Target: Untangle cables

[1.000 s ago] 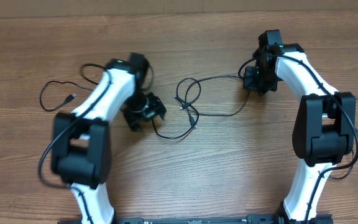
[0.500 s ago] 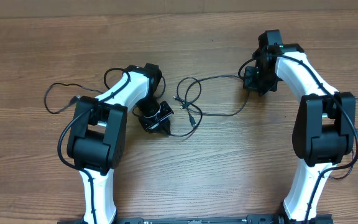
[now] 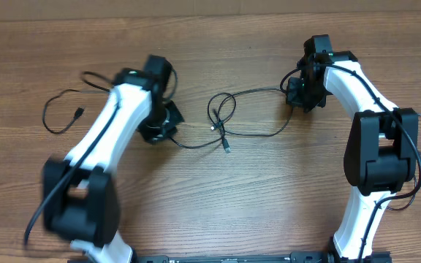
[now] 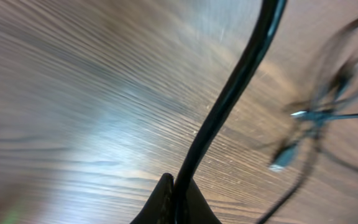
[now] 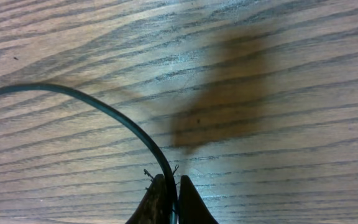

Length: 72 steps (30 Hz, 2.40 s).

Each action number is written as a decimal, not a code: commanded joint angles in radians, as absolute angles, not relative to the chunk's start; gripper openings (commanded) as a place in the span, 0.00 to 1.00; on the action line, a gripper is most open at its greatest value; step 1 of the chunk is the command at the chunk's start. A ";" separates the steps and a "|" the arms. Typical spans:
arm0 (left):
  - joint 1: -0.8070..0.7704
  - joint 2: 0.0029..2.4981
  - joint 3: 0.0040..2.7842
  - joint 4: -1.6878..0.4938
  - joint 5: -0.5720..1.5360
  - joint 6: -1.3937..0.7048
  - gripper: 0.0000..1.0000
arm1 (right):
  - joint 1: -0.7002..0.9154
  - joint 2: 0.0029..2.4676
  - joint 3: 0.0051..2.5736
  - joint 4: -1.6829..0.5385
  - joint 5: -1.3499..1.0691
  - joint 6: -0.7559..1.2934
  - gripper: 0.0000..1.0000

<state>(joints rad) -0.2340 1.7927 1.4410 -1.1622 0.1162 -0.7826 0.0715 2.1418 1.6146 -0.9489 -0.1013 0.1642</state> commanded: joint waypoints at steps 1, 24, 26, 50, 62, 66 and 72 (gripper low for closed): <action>-0.193 1.565 1.445 -1.197 -0.169 -0.820 0.04 | 0.064 2.112 1.609 -0.944 -0.106 0.175 0.05; -0.033 1.378 1.439 -1.216 0.084 -0.659 0.04 | 0.064 2.112 1.609 -0.948 -0.106 0.175 0.05; -0.043 1.451 1.439 -1.215 0.098 -0.623 0.04 | 0.064 2.112 1.609 -0.948 -0.106 0.174 0.05; 0.045 1.789 1.484 -1.209 0.042 -0.441 0.79 | 0.071 2.110 1.655 -0.963 -0.194 0.114 0.48; 0.046 1.850 1.479 -1.068 -0.001 -0.441 0.99 | 0.260 2.110 1.786 -1.158 -0.341 0.155 0.52; 0.046 1.876 1.479 -1.063 -0.014 -0.441 1.00 | 0.336 2.111 1.786 -1.138 -0.227 0.294 0.52; 0.045 1.927 1.474 -1.042 -0.026 -0.442 0.92 | 0.461 2.112 1.786 -1.072 -0.040 0.424 0.52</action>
<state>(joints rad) 0.0475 1.8896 1.4616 -1.0462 -0.0036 -0.4446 0.4103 2.1372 1.7824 -1.0939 -0.1619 0.3309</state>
